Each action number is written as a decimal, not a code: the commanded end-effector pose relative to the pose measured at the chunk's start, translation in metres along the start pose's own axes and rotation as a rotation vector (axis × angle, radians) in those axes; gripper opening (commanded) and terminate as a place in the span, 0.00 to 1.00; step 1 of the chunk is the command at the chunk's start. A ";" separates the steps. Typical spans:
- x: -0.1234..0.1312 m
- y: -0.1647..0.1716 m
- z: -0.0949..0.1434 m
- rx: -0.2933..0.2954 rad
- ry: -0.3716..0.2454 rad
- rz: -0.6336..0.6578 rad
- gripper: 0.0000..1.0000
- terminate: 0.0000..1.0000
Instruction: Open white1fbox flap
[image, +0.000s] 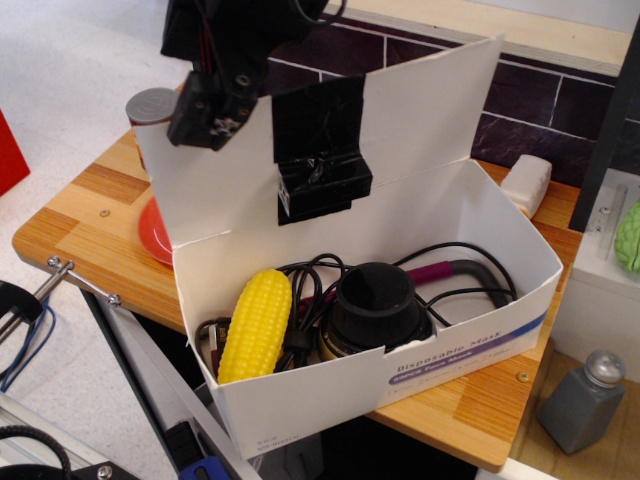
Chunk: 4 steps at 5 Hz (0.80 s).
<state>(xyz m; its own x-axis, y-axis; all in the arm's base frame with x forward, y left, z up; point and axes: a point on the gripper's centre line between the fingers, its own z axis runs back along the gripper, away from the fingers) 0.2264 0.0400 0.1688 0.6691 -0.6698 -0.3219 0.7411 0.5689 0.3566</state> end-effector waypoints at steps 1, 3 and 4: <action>0.000 0.025 -0.008 0.076 -0.097 -0.190 1.00 0.00; 0.001 0.047 -0.016 0.067 -0.166 -0.264 1.00 0.00; 0.001 0.054 -0.022 -0.011 -0.223 -0.253 1.00 0.00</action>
<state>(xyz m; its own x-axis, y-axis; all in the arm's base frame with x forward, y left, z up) 0.2590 0.0813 0.1568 0.4422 -0.8743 -0.2002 0.8899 0.3997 0.2199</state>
